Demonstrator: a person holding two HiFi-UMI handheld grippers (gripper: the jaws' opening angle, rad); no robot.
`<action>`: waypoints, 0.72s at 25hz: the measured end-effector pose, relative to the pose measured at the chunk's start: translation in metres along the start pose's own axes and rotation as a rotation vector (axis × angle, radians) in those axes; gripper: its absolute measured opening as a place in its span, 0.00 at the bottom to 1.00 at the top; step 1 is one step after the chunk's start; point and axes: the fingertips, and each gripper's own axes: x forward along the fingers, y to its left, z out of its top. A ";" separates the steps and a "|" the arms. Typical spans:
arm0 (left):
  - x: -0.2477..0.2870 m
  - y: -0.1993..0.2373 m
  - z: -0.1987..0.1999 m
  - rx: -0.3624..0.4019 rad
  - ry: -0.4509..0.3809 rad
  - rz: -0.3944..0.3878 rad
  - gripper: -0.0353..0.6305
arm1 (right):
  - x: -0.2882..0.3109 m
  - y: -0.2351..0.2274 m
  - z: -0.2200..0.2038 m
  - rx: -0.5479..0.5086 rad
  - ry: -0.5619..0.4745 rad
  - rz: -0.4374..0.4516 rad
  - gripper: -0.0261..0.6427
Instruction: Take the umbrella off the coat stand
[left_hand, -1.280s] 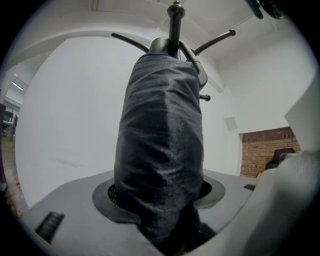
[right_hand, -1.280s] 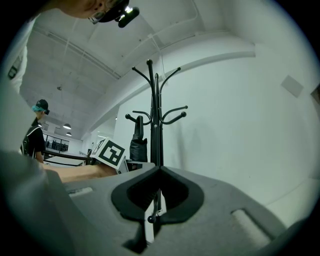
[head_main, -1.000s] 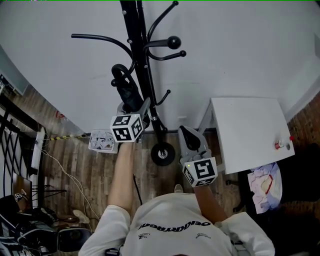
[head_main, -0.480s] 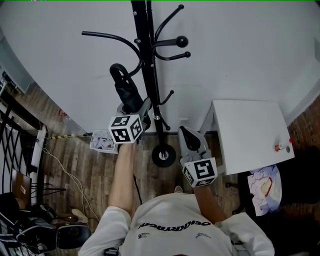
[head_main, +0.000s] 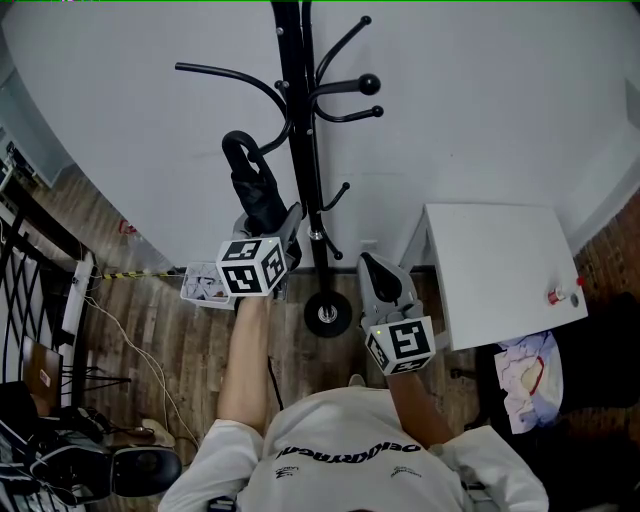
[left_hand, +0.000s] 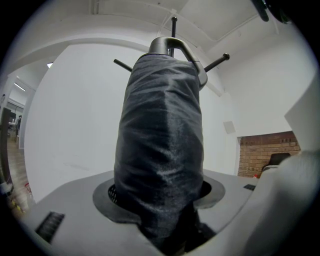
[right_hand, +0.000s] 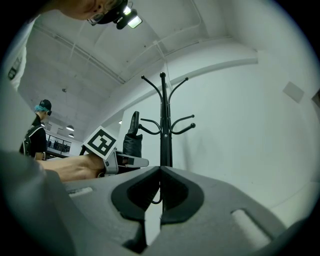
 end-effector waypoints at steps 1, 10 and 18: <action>-0.003 -0.002 0.001 0.005 -0.002 0.002 0.45 | -0.001 0.001 0.000 0.000 -0.001 -0.002 0.04; -0.037 -0.020 0.006 0.018 -0.020 0.046 0.45 | -0.013 0.006 0.004 -0.005 0.004 -0.021 0.04; -0.061 -0.037 0.003 0.004 -0.053 0.059 0.45 | -0.019 0.013 0.007 0.001 -0.006 -0.025 0.04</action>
